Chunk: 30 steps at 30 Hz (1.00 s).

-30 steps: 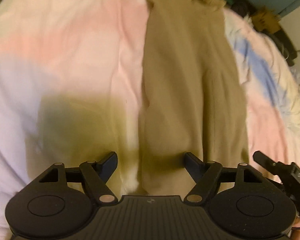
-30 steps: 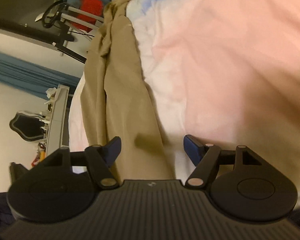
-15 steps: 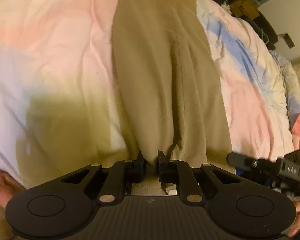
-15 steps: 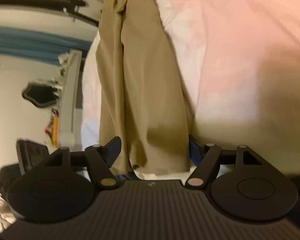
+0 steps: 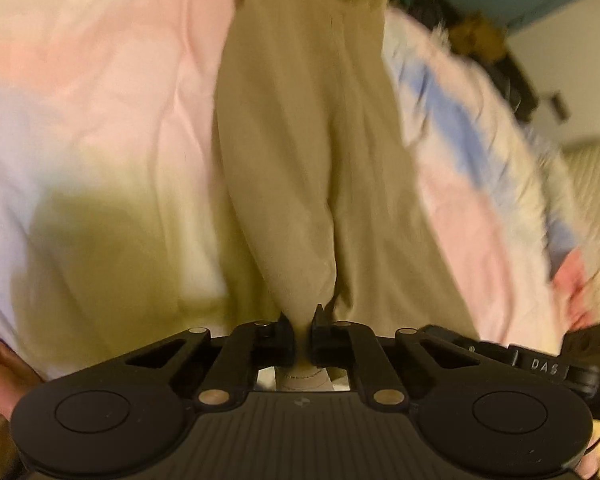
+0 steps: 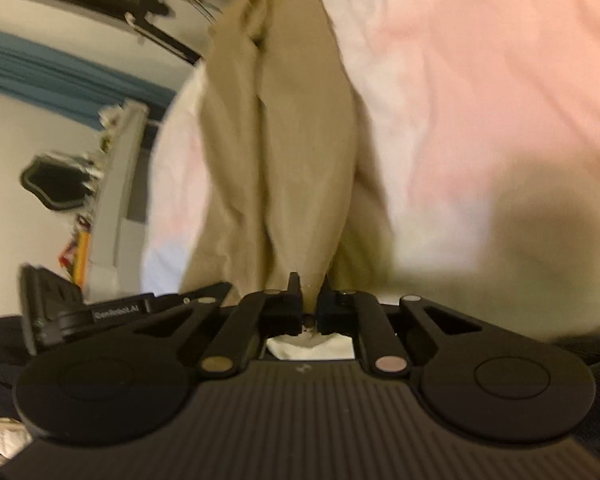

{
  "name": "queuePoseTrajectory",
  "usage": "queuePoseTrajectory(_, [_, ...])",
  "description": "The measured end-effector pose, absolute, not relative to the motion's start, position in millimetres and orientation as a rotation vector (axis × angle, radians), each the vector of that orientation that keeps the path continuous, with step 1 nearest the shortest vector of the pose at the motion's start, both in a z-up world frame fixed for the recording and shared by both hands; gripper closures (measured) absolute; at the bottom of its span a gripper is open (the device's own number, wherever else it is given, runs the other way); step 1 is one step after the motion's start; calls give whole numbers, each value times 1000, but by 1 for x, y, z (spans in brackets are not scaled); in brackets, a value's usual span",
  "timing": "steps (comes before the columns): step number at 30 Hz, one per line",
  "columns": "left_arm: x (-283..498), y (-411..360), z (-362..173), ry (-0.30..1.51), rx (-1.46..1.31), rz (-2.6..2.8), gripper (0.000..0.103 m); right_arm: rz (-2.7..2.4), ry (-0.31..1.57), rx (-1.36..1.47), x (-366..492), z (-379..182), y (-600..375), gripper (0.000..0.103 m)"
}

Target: Fold clothes

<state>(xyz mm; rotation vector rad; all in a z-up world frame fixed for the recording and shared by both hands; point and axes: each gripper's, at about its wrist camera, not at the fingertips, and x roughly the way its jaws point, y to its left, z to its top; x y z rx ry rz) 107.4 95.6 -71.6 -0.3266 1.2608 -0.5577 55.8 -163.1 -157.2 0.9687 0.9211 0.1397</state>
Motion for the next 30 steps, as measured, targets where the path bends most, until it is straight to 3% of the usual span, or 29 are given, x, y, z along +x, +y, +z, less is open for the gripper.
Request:
queuePoseTrajectory(11, [72,140,43,975,-600,-650,98,194,550,913,30,-12,-198,95])
queuePoseTrajectory(15, [35,149,39,963,-656,-667,98,218,516,877,3,-5,-189,95])
queuePoseTrajectory(23, [-43,179,-18,1081,-780,-625,98,211,563,899,-66,-53,-167,95])
queuePoseTrajectory(30, [20,157,-1,1019,-765,-583,98,198,499,921,-17,-46,-172,95])
